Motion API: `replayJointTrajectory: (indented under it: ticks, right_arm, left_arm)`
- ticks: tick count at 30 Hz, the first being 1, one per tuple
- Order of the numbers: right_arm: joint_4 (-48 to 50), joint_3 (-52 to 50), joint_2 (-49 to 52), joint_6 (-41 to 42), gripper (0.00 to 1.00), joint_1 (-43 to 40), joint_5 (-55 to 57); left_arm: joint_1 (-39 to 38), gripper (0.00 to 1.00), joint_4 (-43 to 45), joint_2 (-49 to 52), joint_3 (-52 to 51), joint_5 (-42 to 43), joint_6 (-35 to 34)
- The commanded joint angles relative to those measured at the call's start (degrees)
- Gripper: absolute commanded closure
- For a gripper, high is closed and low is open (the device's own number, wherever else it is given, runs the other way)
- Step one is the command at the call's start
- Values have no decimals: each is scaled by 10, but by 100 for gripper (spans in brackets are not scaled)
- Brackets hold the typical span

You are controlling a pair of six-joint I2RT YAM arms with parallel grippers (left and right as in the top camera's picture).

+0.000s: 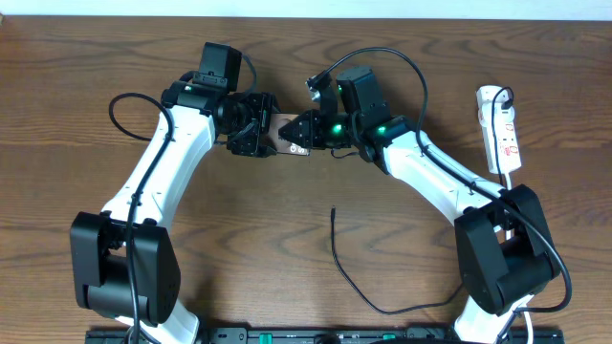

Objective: Plug charger to phone and switch on socket

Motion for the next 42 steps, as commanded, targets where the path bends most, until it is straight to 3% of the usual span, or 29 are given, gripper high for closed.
replayJointTrajectory:
  ticks: [1, 3, 7, 16, 32, 37, 42]
  right_arm:
    - [-3, 7, 4, 3, 99, 4, 3]
    - [-3, 7, 4, 3, 99, 4, 3]
    - [-3, 7, 4, 3, 99, 4, 3]
    - [-3, 7, 4, 3, 99, 4, 3]
    - [-21, 7, 4, 3, 99, -21, 18]
    - [-28, 7, 4, 3, 99, -47, 18]
    - [-37, 7, 4, 5, 99, -80, 18]
  left_arm:
    - [-3, 67, 3, -20, 19, 13, -3]
    - [-3, 54, 3, -20, 19, 13, -3]
    - [-3, 38, 2, -20, 19, 13, -3]
    - [-3, 12, 2, -20, 19, 13, 6]
    - [0, 9, 3, -20, 19, 37, 21]
    - [26, 9, 7, -20, 19, 70, 75]
    - [68, 8, 10, -20, 19, 107, 181]
